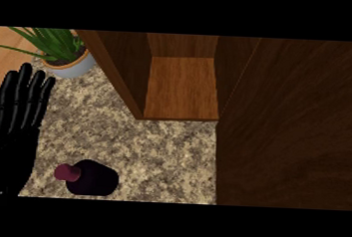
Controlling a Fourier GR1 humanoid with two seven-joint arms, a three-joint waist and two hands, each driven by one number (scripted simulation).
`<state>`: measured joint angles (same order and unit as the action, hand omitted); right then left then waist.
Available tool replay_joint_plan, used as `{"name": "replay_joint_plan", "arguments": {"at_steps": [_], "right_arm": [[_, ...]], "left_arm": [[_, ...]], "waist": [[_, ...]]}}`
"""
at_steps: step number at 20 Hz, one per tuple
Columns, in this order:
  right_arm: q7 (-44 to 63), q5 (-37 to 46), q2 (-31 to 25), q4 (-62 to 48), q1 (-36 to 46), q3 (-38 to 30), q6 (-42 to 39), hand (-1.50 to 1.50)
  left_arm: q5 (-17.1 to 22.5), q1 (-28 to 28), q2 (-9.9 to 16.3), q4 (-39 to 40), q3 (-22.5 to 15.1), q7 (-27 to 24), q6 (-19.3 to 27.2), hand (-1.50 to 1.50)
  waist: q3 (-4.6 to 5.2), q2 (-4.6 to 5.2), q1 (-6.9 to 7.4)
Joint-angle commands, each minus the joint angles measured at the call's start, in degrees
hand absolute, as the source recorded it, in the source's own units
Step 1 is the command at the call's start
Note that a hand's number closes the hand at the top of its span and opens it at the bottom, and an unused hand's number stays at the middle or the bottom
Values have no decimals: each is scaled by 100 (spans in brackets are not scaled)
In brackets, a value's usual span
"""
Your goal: Pick up the wine, place it into the cabinet and close the cabinet
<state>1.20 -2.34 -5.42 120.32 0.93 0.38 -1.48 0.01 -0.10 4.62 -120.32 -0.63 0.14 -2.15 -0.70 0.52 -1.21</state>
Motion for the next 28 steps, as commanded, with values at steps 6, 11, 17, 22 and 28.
{"name": "replay_joint_plan", "arguments": {"at_steps": [6, 11, 17, 22, 28], "right_arm": [[-86, 58, -98, 729, -614, -368, 21, -150], [562, -816, -238, 805, -1330, 437, -872, -150], [1277, -1049, -198, 1488, -1306, 250, -726, -150], [1428, -1211, -187, 1800, -1463, 83, -824, -150], [1913, -1118, -101, 1944, -1092, 159, -730, -150]], "left_arm": [[-1143, -85, -177, -437, -303, 486, 654, -150], [638, 82, -454, 151, -597, 1007, 1368, -150], [244, 378, -460, -783, -1187, 1618, 1783, -150], [-67, 26, -461, -170, -1699, 1289, 2508, -150], [-40, -306, -462, -370, -1497, 1856, 2444, -150]], "waist": [[67, -64, 99], [70, -60, 48], [70, -63, 116], [69, -60, 94], [70, -57, 107]]}}
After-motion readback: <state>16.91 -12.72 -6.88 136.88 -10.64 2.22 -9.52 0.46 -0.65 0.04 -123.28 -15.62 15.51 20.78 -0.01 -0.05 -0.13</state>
